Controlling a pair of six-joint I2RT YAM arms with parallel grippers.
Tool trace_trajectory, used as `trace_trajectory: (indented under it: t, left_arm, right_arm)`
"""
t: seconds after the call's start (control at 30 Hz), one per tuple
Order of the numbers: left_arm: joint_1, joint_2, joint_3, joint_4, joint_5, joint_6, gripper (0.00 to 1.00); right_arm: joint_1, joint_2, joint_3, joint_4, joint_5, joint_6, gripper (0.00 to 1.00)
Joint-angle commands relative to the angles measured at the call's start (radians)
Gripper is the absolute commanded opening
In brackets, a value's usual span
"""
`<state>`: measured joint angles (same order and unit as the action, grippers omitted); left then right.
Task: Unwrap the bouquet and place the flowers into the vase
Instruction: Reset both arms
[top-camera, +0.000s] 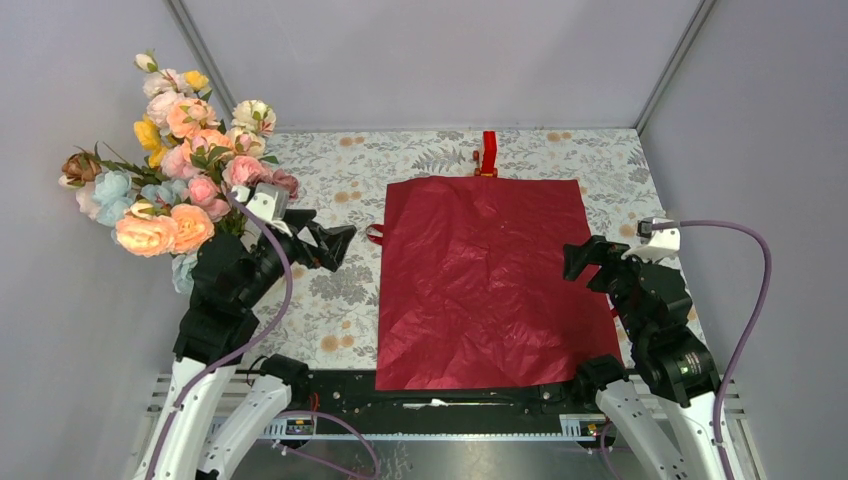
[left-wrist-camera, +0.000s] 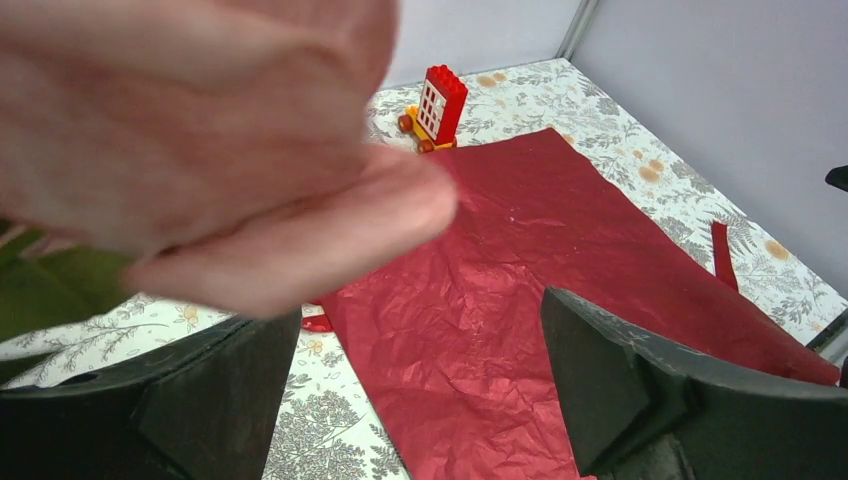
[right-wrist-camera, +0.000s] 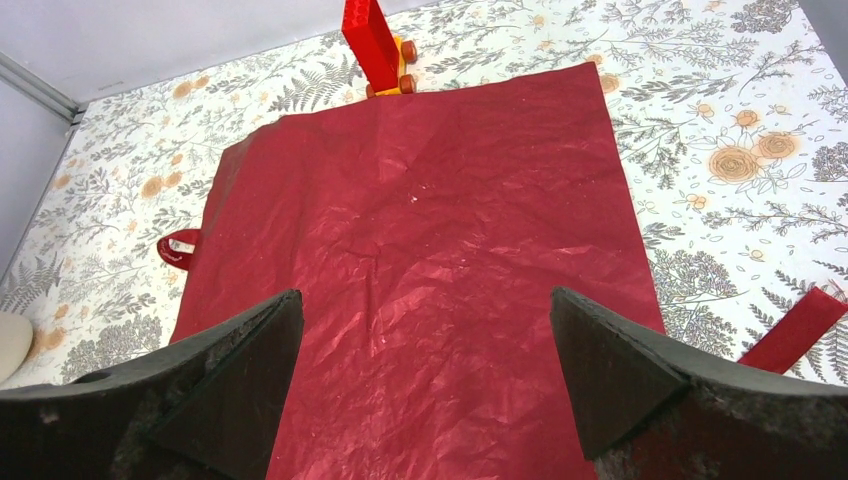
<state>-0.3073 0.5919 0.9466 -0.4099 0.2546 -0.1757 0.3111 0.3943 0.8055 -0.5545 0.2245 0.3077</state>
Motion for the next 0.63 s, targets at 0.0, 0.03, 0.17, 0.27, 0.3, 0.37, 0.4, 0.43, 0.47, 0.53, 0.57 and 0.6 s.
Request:
trace_trajectory:
  t: [0.0, 0.03, 0.17, 0.27, 0.3, 0.37, 0.4, 0.43, 0.47, 0.53, 0.57, 0.6]
  left_arm:
    - [-0.004, -0.05, -0.05, 0.108, -0.052, -0.041, 0.99]
    - [-0.004, -0.057, -0.059, 0.108, -0.066, -0.044, 0.99]
    - [-0.004, -0.072, -0.085, 0.112, -0.108, -0.05, 0.99]
    - [-0.004, -0.09, -0.091, 0.123, -0.122, -0.046, 0.99]
    - [-0.003, -0.096, -0.093, 0.127, -0.123, -0.044, 0.99]
    - [-0.004, -0.102, -0.096, 0.129, -0.123, -0.042, 0.99]
    - [-0.004, -0.104, -0.098, 0.129, -0.122, -0.041, 0.99]
    - [-0.004, -0.105, -0.099, 0.129, -0.115, -0.034, 0.99]
    - [-0.004, -0.108, -0.1, 0.128, -0.108, -0.027, 0.99]
    - [-0.004, -0.11, -0.099, 0.125, -0.11, -0.024, 0.99]
    - [-0.004, -0.11, -0.098, 0.123, -0.114, -0.024, 0.99]
    - [-0.004, -0.111, -0.098, 0.123, -0.12, -0.024, 0.99]
  right_arm:
    - [-0.004, -0.011, -0.004, 0.056, 0.024, -0.028, 1.0]
    - [-0.005, -0.012, -0.004, 0.056, 0.024, -0.029, 1.0]
    - [-0.005, -0.014, -0.008, 0.054, 0.024, -0.031, 1.0]
    - [-0.004, -0.015, -0.013, 0.056, 0.026, -0.031, 1.0]
    - [-0.004, -0.015, -0.014, 0.058, 0.026, -0.03, 1.0]
    - [-0.006, -0.017, -0.018, 0.062, 0.023, -0.03, 1.0]
    - [-0.004, -0.016, -0.018, 0.064, 0.023, -0.029, 1.0]
    - [-0.004, -0.016, -0.017, 0.064, 0.021, -0.029, 1.0]
    - [-0.005, -0.016, -0.017, 0.064, 0.021, -0.029, 1.0]
    - [-0.005, -0.016, -0.016, 0.064, 0.021, -0.03, 1.0]
    - [-0.004, -0.015, -0.016, 0.064, 0.02, -0.029, 1.0]
    - [-0.004, -0.016, -0.017, 0.065, 0.019, -0.029, 1.0]
